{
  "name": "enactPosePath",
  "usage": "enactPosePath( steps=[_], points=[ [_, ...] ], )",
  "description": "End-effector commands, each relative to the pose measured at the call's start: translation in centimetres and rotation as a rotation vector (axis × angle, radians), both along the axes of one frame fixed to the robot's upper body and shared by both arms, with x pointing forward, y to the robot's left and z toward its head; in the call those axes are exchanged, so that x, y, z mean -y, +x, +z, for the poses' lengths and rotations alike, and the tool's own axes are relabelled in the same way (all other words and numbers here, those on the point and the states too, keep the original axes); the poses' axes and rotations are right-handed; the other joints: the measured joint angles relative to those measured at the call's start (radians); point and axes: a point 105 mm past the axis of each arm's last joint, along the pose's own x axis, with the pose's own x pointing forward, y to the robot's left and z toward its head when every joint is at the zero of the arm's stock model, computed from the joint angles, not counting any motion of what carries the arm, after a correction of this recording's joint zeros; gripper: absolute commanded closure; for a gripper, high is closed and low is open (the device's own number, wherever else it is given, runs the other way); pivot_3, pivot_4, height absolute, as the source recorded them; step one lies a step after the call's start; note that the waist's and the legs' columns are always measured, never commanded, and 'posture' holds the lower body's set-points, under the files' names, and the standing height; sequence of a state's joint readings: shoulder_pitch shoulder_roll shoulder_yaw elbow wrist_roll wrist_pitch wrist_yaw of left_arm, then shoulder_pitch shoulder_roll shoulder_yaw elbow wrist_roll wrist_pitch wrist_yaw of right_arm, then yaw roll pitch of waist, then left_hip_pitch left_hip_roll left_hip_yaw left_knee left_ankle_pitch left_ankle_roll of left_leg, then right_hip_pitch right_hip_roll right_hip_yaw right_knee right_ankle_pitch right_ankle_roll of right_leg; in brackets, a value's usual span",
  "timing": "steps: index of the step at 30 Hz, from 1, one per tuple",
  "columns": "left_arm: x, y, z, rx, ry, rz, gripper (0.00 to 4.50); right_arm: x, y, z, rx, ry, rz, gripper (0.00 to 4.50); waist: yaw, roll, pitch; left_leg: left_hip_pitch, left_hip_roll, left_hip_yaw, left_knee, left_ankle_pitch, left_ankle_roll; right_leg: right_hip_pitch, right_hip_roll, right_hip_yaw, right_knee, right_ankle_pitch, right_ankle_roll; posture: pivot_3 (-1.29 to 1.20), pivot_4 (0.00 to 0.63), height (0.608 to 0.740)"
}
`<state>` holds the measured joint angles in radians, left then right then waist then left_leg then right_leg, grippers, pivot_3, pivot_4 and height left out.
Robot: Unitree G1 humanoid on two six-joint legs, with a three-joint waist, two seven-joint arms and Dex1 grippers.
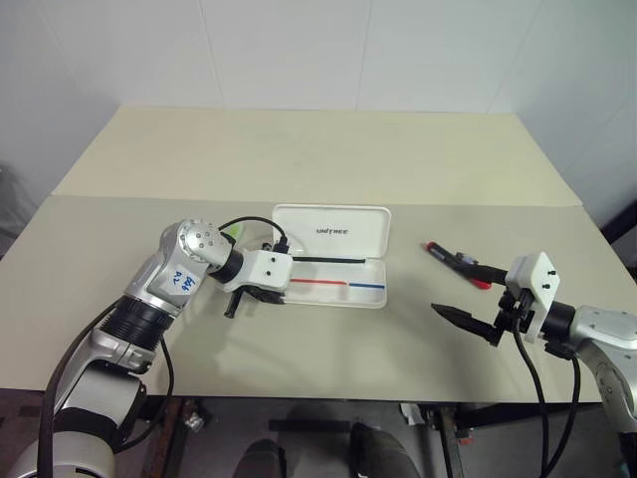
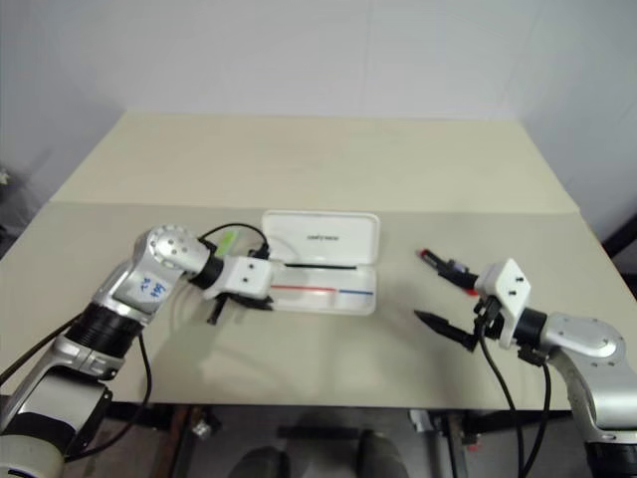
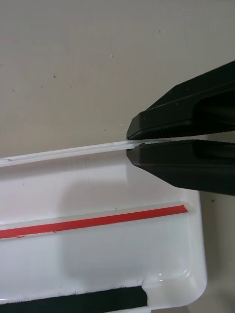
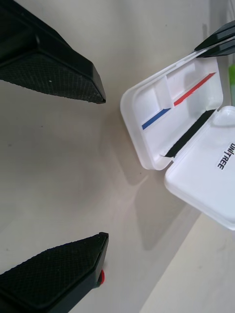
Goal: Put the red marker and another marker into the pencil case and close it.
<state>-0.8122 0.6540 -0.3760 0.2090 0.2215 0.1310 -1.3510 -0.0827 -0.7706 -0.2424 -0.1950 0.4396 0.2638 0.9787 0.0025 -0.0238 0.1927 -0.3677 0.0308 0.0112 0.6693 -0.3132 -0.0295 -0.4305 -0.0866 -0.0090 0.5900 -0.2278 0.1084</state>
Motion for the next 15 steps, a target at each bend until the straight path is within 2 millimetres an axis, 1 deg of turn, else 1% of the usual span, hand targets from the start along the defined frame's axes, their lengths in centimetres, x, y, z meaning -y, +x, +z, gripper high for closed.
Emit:
enactPosePath(
  steps=[1,4,8,15],
  points=[
    [0.37,0.22,0.61,0.035,-0.014,0.012,4.48,-0.27,-0.06,0.73,0.043,-0.006,0.007,0.0,0.0,0.0,0.0,0.0,0.0,0.0,0.0,0.0,0.0,0.0,0.0,0.0,0.0,0.0,0.0,0.0,0.15,0.74],
    [0.79,0.03,0.61,0.013,-0.033,0.014,4.48,-0.23,-0.01,0.65,0.043,-0.01,0.002,0.0,-0.001,0.0,0.0,0.0,0.0,0.0,0.001,0.0,0.0,0.0,0.0,0.0,0.0,0.0,-0.001,0.0,0.15,0.74],
    [0.97,0.11,0.49,0.009,-0.039,0.024,3.38,-0.27,0.01,0.54,0.044,-0.014,-0.001,0.0,-0.001,0.0,0.0,-0.001,0.0,0.0,0.002,0.0,0.0,0.0,0.0,0.001,0.0,0.0,-0.001,0.0,0.15,0.74],
    [1.15,-0.1,0.54,0.007,-0.043,0.021,1.02,-0.29,0.06,0.46,0.043,-0.018,-0.005,0.0,-0.003,0.0,0.0,-0.001,0.0,0.0,0.001,0.0,0.001,0.0,0.0,0.001,0.0,0.0,0.0,0.0,0.15,0.74]
  ],
)
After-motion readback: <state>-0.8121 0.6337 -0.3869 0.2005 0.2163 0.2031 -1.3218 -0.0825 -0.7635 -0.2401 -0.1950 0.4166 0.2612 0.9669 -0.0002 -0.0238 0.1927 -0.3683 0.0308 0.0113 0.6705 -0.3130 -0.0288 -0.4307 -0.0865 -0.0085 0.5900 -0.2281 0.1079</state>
